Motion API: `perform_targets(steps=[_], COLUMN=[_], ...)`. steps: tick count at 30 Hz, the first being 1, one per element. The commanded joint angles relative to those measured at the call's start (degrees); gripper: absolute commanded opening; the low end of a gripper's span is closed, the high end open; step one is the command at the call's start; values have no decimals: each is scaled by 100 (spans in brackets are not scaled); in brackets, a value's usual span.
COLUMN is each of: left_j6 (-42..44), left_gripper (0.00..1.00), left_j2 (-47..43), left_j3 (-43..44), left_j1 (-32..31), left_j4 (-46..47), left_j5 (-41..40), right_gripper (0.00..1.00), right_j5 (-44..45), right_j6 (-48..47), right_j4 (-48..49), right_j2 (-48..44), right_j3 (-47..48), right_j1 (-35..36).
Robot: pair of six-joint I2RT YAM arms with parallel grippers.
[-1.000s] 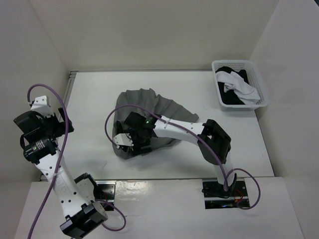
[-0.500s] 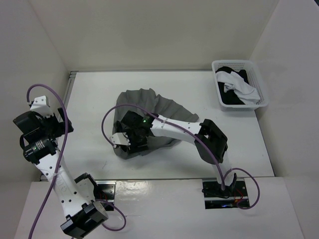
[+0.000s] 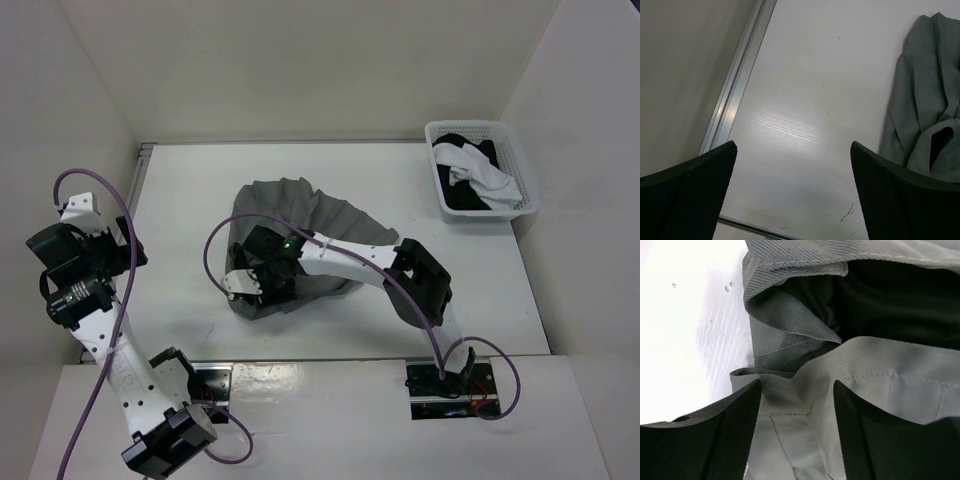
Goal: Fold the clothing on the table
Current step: Flatten the skirt out
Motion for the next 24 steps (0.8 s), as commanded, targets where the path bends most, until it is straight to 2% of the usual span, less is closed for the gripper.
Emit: perform_targets(steps=[1, 5, 10, 19, 22, 24], left_j6=[-60, -60, -60, -60, -8, -8], left_gripper=[100, 100, 100, 100, 100, 100], left_j2=[-76, -76, -76, -76, -76, -76], left_j3=[-12, -12, -12, -12, -12, -12], left_j1=[42, 42, 42, 42, 42, 42], left_j4=[172, 172, 172, 172, 172, 172], left_j5=[124, 124, 124, 124, 176, 177], right_gripper=[63, 56, 38, 15, 0, 0], right_j5=[-39, 14, 75, 137, 190, 269], right_j6=[-80, -132, -132, 60, 175, 323], right_j4=[95, 95, 95, 148, 148, 218], right_j2=[63, 177, 178, 230, 230, 178], right_j3=[99, 99, 99, 152, 152, 221], right_j1=[60, 60, 60, 60, 60, -1])
